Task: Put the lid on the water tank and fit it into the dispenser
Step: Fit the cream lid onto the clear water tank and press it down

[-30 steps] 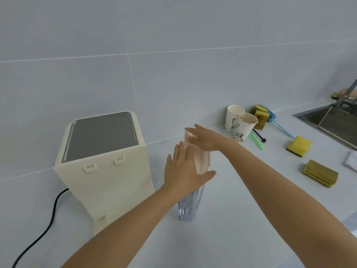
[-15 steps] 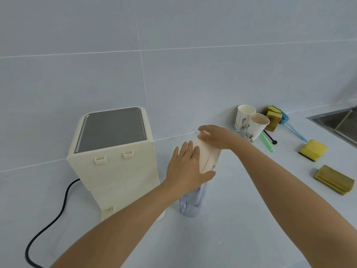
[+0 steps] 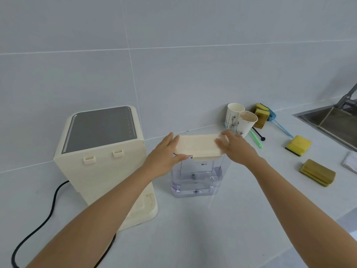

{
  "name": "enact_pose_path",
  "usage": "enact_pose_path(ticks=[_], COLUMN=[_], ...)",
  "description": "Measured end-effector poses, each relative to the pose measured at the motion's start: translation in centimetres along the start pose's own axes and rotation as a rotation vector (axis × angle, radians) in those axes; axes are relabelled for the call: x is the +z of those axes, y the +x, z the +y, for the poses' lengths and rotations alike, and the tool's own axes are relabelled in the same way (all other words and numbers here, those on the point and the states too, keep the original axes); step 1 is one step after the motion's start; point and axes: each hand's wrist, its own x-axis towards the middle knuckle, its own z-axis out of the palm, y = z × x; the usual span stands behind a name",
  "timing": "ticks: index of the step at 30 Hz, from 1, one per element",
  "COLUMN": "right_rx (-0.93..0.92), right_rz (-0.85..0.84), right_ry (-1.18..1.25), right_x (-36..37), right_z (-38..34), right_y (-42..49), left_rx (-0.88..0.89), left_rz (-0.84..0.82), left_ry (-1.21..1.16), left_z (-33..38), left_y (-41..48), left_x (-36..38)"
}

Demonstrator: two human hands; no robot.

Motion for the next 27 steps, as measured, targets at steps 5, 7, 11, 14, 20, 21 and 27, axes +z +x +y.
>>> enact_pose_path(ticks=[5, 7, 11, 14, 20, 21, 27], right_rx=[-0.006, 0.029, 0.098, 0.163, 0.214, 0.209, 0.158], right_rz=[-0.008, -0.004, 0.031, 0.088, 0.007, -0.018, -0.076], right_ry=[-0.173, -0.187, -0.076, 0.363, 1.142, 1.147, 1.121], right_x=[0.9, 1.1, 1.4, 1.7, 1.7, 2.2, 5.8], right_z=[0.3, 0.1, -0.2, 0.0, 2.2, 2.5, 2.8], right_y=[-1.8, -2.4, -3.1, -3.4, -4.5, -4.5, -3.7], left_rx=[0.029, 0.036, 0.053, 0.029, -0.046, -0.036, -0.11], left_rz=[-0.054, -0.075, -0.057, -0.01, -0.105, -0.118, -0.155], left_ry=[-0.258, -0.343, -0.418, -0.521, -0.69, -0.687, -0.71], left_z=[-0.6, -0.9, -1.2, -1.6, -2.5, -2.5, -2.5], left_y=[0.7, 0.9, 1.2, 1.3, 1.9, 2.1, 2.9], left_x=[0.3, 0.5, 0.9, 1.2, 2.7, 3.0, 4.0])
